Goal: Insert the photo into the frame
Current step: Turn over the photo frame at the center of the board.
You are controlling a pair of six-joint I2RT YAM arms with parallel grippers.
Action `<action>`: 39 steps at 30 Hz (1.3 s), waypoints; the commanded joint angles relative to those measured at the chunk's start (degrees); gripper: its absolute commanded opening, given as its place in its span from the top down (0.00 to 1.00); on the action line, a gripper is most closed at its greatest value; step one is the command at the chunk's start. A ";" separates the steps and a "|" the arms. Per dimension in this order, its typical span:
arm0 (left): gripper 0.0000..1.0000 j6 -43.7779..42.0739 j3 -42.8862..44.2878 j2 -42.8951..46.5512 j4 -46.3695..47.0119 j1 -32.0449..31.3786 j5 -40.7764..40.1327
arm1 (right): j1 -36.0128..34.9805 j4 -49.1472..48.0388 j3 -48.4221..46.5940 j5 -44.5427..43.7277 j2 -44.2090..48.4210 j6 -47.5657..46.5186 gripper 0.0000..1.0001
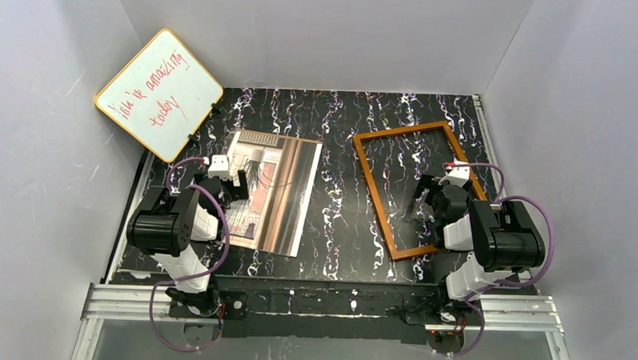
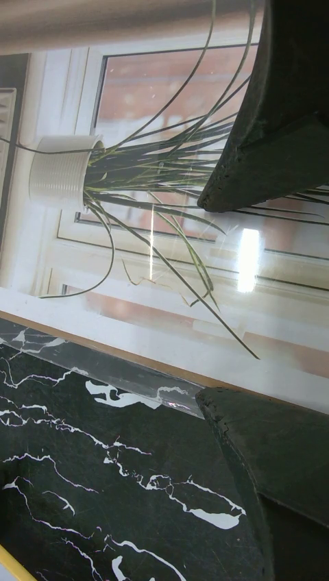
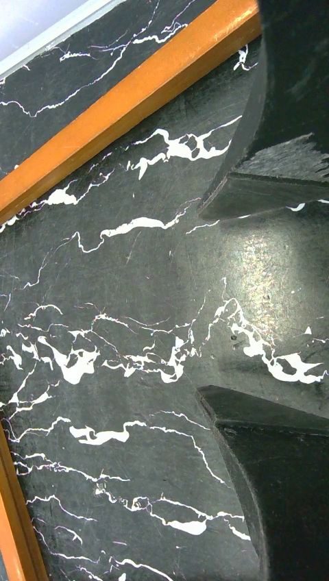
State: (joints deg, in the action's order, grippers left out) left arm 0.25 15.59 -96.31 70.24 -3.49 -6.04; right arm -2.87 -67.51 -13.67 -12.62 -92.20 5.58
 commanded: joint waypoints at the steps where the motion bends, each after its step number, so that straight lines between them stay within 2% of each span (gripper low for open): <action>1: 0.02 0.01 -0.21 0.34 0.17 -0.12 -1.10 | 0.09 -2.76 -0.48 0.19 0.62 -0.87 0.01; 11: 0.02 0.01 -0.25 0.45 0.23 -0.38 -0.77 | 0.11 -2.59 -0.54 0.17 0.60 -0.90 0.01; 14: 0.02 0.14 0.63 1.30 -1.11 -0.19 -0.93 | 0.07 -2.52 -0.61 -3.30 0.75 0.71 0.01; 17: 0.02 2.35 10.53 7.63 -22.69 1.64 -1.98 | 0.08 -0.09 -1.05 -4.45 2.95 0.75 0.01; 18: 0.02 1.89 15.55 8.31 -30.81 2.20 -1.54 | -0.30 6.30 -2.89 -5.64 4.68 0.18 0.01; 20: 0.02 1.45 26.50 7.17 -47.64 3.12 0.33 | -0.72 25.22 -11.51 -9.83 8.79 2.93 0.01; 21: 0.02 1.35 32.38 6.00 -55.09 3.38 2.12 | -0.46 33.59 -18.82 -13.93 9.44 8.57 0.01; 22: 0.02 1.07 37.52 4.87 -62.77 3.39 3.47 | -0.22 42.28 -25.10 -14.23 9.48 11.64 0.01; 23: 0.02 0.97 42.69 3.64 -69.58 3.40 4.73 | -0.05 48.93 -30.53 -12.20 8.63 12.06 0.01; 25: 0.02 0.90 52.04 1.52 -81.50 3.40 7.91 | 0.30 58.54 -40.11 -12.31 4.99 22.56 0.01; 26: 0.02 0.68 56.23 0.65 -86.36 3.40 9.50 | 1.39 65.37 -44.98 -8.87 2.30 28.99 0.01; 27: 0.02 0.18 60.19 -0.14 -91.49 3.40 10.89 | 2.27 69.99 -49.10 -2.29 0.08 30.86 0.01; 29: 0.02 -2.04 66.45 -1.01 -99.17 3.40 12.48 | 3.74 76.30 -55.33 8.92 -3.23 29.75 0.01; 30: 0.02 -2.74 68.52 -1.07 -101.88 3.40 12.25 | 3.17 76.13 -56.13 13.98 -3.78 27.78 0.01; 31: 0.02 -3.32 69.92 -0.96 -103.69 3.40 12.04 | 0.92 76.66 -56.60 14.32 -3.63 26.04 0.01; 35: 0.02 -5.47 72.95 -0.62 -108.30 3.40 13.37 | -8.61 81.50 -59.13 6.02 -3.60 20.58 0.01; 39: 0.02 -7.27 77.86 -5.01 -115.52 3.40 16.11 | -16.17 89.36 -61.48 2.51 -5.64 17.13 0.01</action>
State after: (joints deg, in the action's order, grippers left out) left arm -3.92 88.47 -97.69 -31.83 -0.16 5.91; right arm -12.29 10.37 -71.53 -7.75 -96.82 26.74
